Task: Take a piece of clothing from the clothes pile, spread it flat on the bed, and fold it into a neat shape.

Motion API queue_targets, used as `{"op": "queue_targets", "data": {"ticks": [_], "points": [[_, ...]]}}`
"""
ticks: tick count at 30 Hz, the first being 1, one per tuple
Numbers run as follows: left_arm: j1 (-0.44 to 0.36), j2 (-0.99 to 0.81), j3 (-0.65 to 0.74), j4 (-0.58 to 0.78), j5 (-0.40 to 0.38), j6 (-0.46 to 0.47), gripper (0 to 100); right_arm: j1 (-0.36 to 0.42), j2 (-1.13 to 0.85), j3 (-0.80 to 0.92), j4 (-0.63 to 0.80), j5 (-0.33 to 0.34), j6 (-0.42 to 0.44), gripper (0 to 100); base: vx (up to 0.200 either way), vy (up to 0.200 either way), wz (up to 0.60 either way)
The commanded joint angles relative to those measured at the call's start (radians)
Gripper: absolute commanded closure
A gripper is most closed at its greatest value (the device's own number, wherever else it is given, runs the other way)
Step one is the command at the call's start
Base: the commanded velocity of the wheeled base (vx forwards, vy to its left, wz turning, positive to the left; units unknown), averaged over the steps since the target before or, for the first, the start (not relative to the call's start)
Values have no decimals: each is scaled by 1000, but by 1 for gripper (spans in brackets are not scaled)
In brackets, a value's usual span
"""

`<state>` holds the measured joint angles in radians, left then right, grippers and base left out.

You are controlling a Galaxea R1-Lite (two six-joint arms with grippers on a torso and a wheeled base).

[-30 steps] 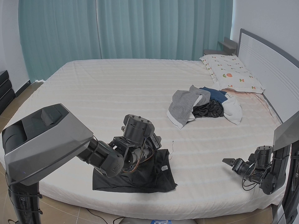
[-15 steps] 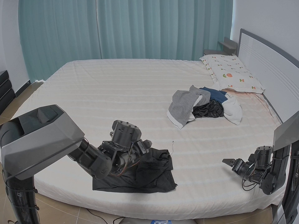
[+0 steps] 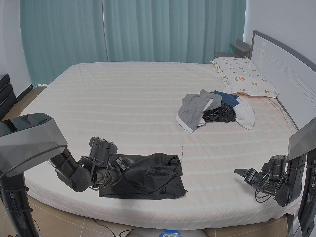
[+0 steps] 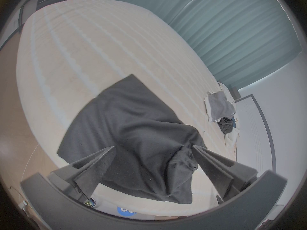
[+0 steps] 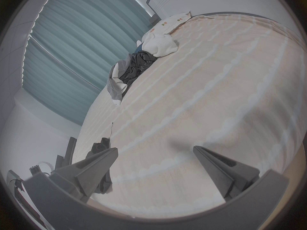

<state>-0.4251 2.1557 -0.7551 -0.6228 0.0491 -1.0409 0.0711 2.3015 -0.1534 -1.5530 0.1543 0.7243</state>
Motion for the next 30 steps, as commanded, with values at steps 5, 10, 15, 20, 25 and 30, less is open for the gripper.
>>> {"op": "queue_targets", "data": {"ticks": [5, 10, 15, 20, 25, 30], "points": [[71, 27, 19, -3, -5, 2, 0, 27, 30, -5, -12, 1, -2, 0, 0, 0, 0], [75, 19, 13, 2, -5, 1, 0, 39, 35, -5, -12, -1, -2, 0, 0, 0, 0], [88, 21, 11, -3, -5, 1, 0, 39, 36, -6, -12, -2, -2, 0, 0, 0, 0], [88, 10, 11, -2, -5, 1, 0, 39, 39, -6, -12, -2, -2, 0, 0, 0, 0], [105, 1, 5, 3, -6, -2, 0, 39, 39, -6, -12, -4, -2, 0, 0, 0, 0], [146, -7, 13, -2, -17, -4, 0, 39, 38, -6, -12, -7, -3, 0, 0, 200, 0]]}}
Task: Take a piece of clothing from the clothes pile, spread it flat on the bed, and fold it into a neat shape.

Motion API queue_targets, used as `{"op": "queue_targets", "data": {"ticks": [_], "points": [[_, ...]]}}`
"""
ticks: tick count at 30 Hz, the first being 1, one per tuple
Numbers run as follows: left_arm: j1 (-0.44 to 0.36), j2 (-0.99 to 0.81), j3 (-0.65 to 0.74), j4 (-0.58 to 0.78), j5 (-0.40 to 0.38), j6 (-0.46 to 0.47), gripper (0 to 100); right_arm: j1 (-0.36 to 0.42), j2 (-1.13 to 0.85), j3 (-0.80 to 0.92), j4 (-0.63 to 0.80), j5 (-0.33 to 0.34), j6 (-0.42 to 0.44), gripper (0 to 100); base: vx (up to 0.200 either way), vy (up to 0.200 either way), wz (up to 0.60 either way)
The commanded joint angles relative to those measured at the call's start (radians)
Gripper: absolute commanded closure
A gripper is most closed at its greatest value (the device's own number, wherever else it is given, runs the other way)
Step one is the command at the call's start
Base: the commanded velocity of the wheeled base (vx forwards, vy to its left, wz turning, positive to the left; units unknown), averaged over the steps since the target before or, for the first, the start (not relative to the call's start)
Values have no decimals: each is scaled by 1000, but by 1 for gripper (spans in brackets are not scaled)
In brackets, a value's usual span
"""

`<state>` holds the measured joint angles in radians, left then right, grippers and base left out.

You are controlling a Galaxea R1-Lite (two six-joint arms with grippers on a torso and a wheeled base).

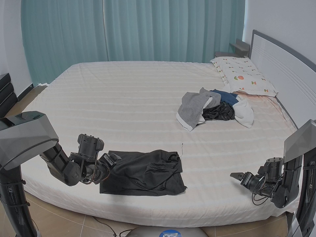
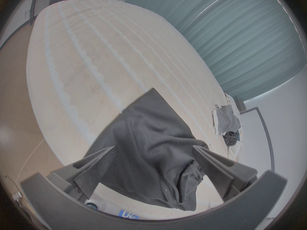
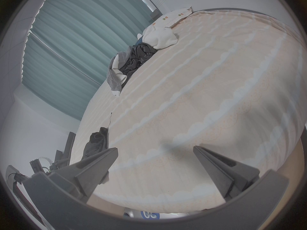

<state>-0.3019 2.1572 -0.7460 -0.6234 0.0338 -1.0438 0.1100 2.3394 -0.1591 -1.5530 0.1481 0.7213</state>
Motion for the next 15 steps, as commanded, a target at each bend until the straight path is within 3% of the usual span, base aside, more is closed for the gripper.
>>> {"op": "queue_targets", "data": {"ticks": [1, 8, 13, 15], "points": [[27, -7, 2, -1, -3, -1, 0, 0, -2, 0, -12, -2, 0, 0, 0, 200, 0], [53, -19, -3, 2, -5, -2, 0, 4, -17, -20, -12, -7, -11, 0, 0, 200, 0], [81, -14, -6, 1, -8, -2, 0, 46, -41, -23, -12, -19, -14, 0, 0, 200, 0], [90, -17, -6, 2, -23, -2, 0, 85, -46, -34, -12, -94, -31, 0, 0, 200, 0]]}}
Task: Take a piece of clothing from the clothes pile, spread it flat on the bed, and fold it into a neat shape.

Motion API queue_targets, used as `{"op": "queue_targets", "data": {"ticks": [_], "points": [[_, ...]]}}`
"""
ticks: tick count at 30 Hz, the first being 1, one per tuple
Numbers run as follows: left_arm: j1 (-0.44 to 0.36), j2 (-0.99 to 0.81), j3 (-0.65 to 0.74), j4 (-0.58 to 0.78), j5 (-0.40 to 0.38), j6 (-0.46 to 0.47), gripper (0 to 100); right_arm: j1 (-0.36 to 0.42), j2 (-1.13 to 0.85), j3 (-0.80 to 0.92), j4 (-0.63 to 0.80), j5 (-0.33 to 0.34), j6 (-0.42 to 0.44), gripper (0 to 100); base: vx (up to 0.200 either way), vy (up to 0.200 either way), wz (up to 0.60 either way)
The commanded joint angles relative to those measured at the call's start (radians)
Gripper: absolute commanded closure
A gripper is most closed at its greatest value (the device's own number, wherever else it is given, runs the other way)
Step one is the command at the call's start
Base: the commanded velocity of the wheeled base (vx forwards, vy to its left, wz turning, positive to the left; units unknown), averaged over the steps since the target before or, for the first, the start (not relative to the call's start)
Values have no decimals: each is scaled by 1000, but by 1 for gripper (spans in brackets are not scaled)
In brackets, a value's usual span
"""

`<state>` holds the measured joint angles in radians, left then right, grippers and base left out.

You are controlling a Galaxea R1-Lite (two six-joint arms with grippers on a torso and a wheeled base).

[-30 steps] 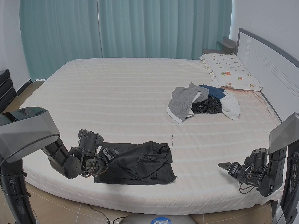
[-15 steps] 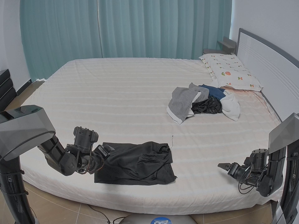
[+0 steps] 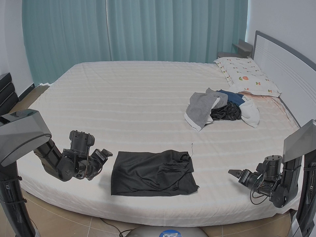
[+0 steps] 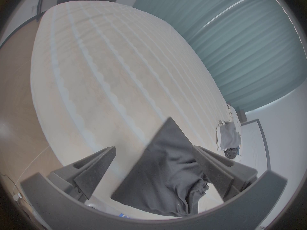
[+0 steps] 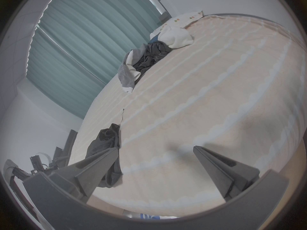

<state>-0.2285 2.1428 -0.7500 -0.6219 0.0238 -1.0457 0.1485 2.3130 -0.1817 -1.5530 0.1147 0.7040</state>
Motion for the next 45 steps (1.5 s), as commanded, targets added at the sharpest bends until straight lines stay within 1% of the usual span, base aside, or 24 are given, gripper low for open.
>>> {"op": "queue_targets", "data": {"ticks": [1, 2, 3, 6, 9, 11, 14, 18, 19, 21, 25, 28, 29, 31, 34, 37, 43, 45], "points": [[17, -3, -2, 1, -13, 0, 0, 46, -20, -12, -12, -61, -14, 0, 0, 200, 0], [17, -12, -2, 2, -22, -8, 0, 65, -23, -35, -10, -109, -40, 0, 0, 200, 0], [17, -14, -2, 2, -22, -16, 0, 74, -26, -44, -10, -119, -55, 0, 0, 200, 0], [17, -9, -2, 2, -24, -17, 0, 98, -43, -65, 2, -124, -104, 0, 0, 200, 0], [17, -3, 1, 2, -25, -19, 0, 135, -50, -108, 54, -144, -143, 0, 0, 200, 0], [15, -3, 4, 2, -25, -22, 0, 148, -52, -125, 71, -153, -143, 0, 0, 200, 0], [15, -3, 4, 1, -25, -37, 0, 189, -41, -200, 133, -161, -143, 0, 0, 200, 0], [15, 11, 0, -2, -24, -36, 0, 218, -52, -271, 229, -170, -146, 0, 0, 200, 0], [15, 11, 0, -2, -24, -36, 0, 218, -52, -271, 229, -170, -146, 0, 0, 200, 0], [14, 25, -2, -4, -24, -36, 0, 241, -49, -337, 300, -205, -147, 0, 0, 200, 0], [8, 35, -2, -4, -24, -36, 0, 276, -41, -412, 384, -240, -147, 0, 0, 50, 0], [8, 42, -2, -4, -24, -36, 0, 284, -40, -464, 439, -256, -149, 0, 0, 0, 0], [6, 43, 1, -4, -25, -37, 0, 284, -29, -513, 498, -271, -150, 0, 0, 0, 0], [-3, 43, 6, -4, -25, -37, 0, 279, -14, -578, 571, -294, -150, 0, 0, 0, 0], [-12, 48, 8, -4, -24, -37, 0, 278, -6, -624, 660, -328, -150, 0, 0, 0, 0], [-12, 49, 8, -4, -22, -37, 0, 281, -4, -628, 688, -345, -159, 0, 0, 0, 0], [-12, 52, 8, -4, -22, -36, 0, 276, -1, -624, 694, -379, -195, 0, 0, 0, 0], [-12, 52, 8, -4, -22, -36, 0, 276, 16, -621, 703, -380, -204, 0, 0, 0, 0]]}}
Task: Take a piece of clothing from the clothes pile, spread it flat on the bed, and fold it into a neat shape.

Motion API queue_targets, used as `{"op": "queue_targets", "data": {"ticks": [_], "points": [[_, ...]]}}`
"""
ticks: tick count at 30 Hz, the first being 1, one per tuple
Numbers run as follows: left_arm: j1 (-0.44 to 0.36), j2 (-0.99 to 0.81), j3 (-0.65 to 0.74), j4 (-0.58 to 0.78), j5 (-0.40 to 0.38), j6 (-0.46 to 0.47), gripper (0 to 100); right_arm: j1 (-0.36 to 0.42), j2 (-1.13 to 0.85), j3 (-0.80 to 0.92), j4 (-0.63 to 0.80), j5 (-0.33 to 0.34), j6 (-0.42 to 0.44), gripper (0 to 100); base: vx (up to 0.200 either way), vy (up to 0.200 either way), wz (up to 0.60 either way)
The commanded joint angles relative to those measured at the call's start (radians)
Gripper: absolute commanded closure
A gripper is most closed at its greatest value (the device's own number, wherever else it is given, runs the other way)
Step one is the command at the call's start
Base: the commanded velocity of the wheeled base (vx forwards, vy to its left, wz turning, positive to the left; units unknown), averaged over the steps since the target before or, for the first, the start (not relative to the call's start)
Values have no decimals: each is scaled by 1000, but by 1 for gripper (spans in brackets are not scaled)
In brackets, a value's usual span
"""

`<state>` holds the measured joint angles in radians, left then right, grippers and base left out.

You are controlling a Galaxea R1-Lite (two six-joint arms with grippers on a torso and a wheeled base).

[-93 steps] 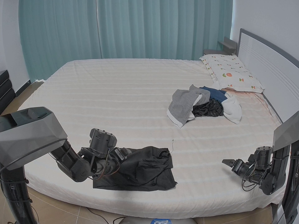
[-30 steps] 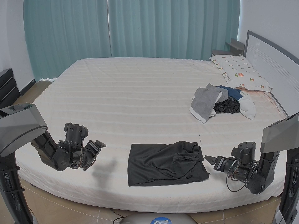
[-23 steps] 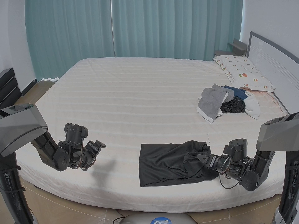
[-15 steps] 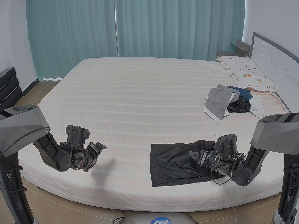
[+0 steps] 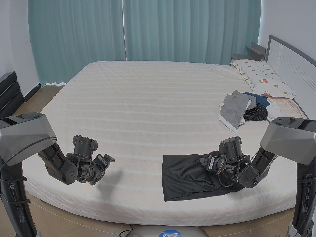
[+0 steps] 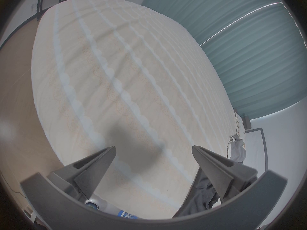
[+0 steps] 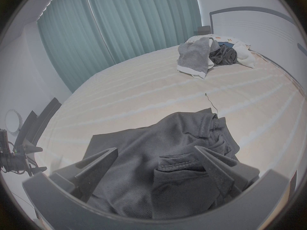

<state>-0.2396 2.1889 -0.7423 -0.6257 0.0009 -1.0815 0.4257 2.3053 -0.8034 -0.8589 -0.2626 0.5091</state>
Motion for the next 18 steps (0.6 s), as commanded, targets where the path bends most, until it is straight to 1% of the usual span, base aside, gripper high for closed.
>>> {"op": "queue_targets", "data": {"ticks": [1, 2, 3, 9, 12, 15, 18], "points": [[-1, 6, 0, 0, 1, 0, 0, -1, 34, 0, 11, -4, -11, 0, 0, 0, 0], [-1, 6, 0, 0, 1, 0, 0, -1, 37, -2, 11, -4, -12, 0, 0, 0, 0], [-1, 6, 0, 0, 1, 0, 0, -4, 36, -2, 12, -4, -12, 100, 0, 0, 0], [-1, 9, 0, 0, 2, 2, 0, -22, 23, 30, 14, -4, -17, 100, 0, 0, 0], [-6, 12, 0, 0, 2, 3, 0, -48, -4, 75, 0, 0, -20, 100, 0, 0, 0], [-9, 17, 0, 0, 2, 3, 0, -56, -38, 107, 0, 9, -17, 100, 0, 0, 0], [-9, 17, -2, 0, 4, 3, 0, -65, -92, 176, 0, 14, -12, 100, 0, 0, 0]]}}
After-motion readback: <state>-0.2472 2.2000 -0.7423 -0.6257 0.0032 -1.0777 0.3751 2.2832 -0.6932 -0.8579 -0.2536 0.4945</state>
